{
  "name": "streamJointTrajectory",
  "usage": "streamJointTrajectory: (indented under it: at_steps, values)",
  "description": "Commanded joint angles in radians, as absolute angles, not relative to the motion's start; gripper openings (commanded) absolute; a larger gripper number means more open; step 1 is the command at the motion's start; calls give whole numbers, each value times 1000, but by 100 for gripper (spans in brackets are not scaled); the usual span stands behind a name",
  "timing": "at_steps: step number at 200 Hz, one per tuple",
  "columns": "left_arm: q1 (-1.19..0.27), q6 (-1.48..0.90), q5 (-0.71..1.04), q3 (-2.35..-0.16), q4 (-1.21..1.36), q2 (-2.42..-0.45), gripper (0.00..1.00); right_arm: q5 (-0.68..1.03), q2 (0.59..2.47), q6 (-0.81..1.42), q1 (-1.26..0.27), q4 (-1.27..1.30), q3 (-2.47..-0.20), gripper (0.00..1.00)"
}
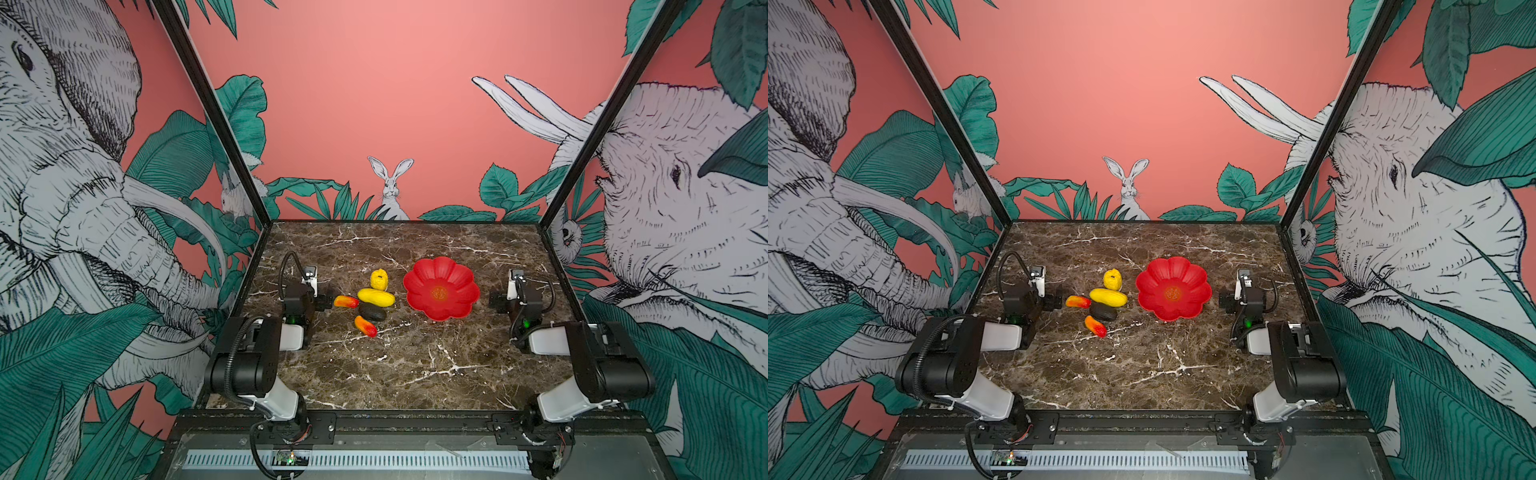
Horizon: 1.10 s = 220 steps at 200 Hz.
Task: Place and organize the fake fruits in the fruit bowl
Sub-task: 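Move the right gripper toward the yellow apple beside the fruit pile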
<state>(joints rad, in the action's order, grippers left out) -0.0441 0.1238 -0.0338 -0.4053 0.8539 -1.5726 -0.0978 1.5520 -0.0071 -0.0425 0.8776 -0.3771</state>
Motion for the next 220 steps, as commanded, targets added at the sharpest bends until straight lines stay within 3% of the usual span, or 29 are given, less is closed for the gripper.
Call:
streamJointTrajectory:
  at_steps: [1, 86, 102, 114, 131, 151, 194, 220]
  values:
    - [-40, 117, -16, -420, 851, -1552, 100, -94, 1549, -8, -39, 901, -395, 99]
    - [-40, 117, -20, -418, 857, -1550, 100, -100, 1548, -6, -39, 912, -389, 99]
    - [-41, 106, -77, -431, 807, -1498, 100, -117, 1478, -8, -40, 922, -358, 99]
    - [-44, 98, -100, -469, 635, -1377, 100, -133, 1345, -10, -47, 779, -375, 99]
    - [-64, 69, -107, -528, 428, -1210, 100, -154, 1180, -31, -96, 330, -537, 99]
    - [-100, -30, -109, -639, 148, -1071, 100, -118, 1106, -52, -223, 129, -682, 99]
    - [-123, -54, 81, -860, -346, -895, 100, -29, 1337, -32, -534, -155, -1070, 99]
    - [-122, 28, 273, -946, -509, -819, 100, 62, 1560, 80, -622, -210, -1284, 99]
